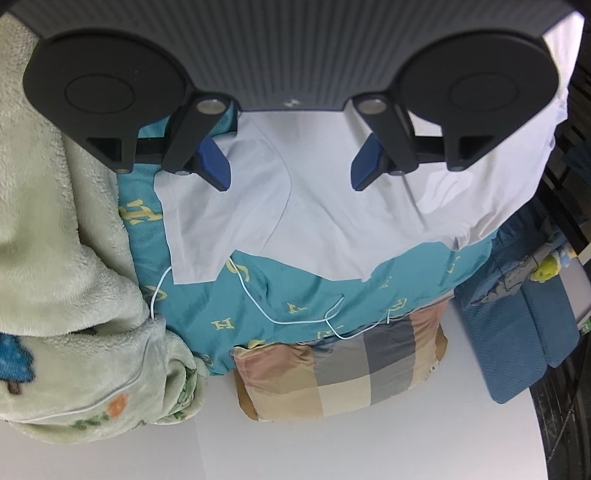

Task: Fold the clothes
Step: 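Open both grippers and withdraw them from the flattened shirt, then grasp the shirt sleeve with the right gripper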

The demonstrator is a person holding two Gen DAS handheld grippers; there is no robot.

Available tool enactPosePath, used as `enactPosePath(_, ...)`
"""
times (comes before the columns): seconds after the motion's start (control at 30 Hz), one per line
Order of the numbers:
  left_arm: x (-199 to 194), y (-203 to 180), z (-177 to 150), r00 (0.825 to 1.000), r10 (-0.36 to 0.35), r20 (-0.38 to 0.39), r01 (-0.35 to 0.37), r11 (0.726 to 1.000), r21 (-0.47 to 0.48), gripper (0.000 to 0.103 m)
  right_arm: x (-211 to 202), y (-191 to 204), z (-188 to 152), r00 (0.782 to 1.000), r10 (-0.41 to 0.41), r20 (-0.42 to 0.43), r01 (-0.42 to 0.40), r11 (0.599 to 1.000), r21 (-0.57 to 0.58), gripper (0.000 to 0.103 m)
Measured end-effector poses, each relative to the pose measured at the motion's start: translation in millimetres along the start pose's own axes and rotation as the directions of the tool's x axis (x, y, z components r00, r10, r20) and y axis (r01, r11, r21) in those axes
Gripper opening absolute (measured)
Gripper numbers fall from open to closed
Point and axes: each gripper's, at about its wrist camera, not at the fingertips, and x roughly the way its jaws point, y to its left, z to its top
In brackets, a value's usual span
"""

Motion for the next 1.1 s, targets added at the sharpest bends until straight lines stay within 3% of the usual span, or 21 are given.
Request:
enactPosePath(0.2, 50.0, 22.1, -9.3, 0.999, 0.035, -0.009, -0.035, 0.999, -0.009, 0.103, 12.0, -8.0, -1.2, 1.0, -0.018, -0.009, 0.018, 1.0, 0.025, 0.074)
enactPosePath(0.4, 106.2, 55.9, -29.6, 0.997, 0.073, -0.02, -0.074, 0.997, -0.037, 0.103, 32.2, -32.9, 5.0, 0.999, -0.033, -0.015, 0.035, 0.985, 0.171, 0.074)
enactPosePath(0.53, 137.8, 72.4, -39.6, 0.994, 0.086, -0.071, -0.09, 0.995, -0.048, 0.103, 56.7, -57.3, 8.7, 0.997, -0.064, -0.044, 0.076, 0.928, 0.365, 0.074)
enactPosePath(0.63, 154.9, 77.3, -45.9, 0.992, 0.075, -0.101, -0.081, 0.995, -0.059, 0.103, 77.9, -64.5, 7.9, 0.992, -0.097, -0.083, 0.123, 0.904, 0.409, 0.073)
enactPosePath(0.67, 159.9, 77.9, -48.2, 0.991, 0.072, -0.11, -0.079, 0.995, -0.058, 0.103, 82.8, -64.9, 7.0, 0.984, -0.135, -0.116, 0.171, 0.896, 0.41, 0.073)
enactPosePath(0.8, 166.2, 80.4, -49.5, 0.99, 0.064, -0.125, -0.073, 0.995, -0.066, 0.103, 78.4, -63.0, 0.9, 0.966, -0.178, -0.186, 0.244, 0.864, 0.441, 0.073)
enactPosePath(0.97, 173.7, 83.5, -50.9, 0.988, 0.054, -0.143, -0.065, 0.995, -0.076, 0.103, 76.2, -65.4, -15.9, 0.971, -0.103, -0.214, 0.214, 0.774, 0.596, 0.076)
enactPosePath(1.1, 172.8, 87.2, -52.9, 0.988, 0.05, -0.147, -0.064, 0.994, -0.09, 0.103, 96.8, -69.1, -25.0, 0.987, -0.09, -0.136, 0.154, 0.786, 0.599, 0.075)
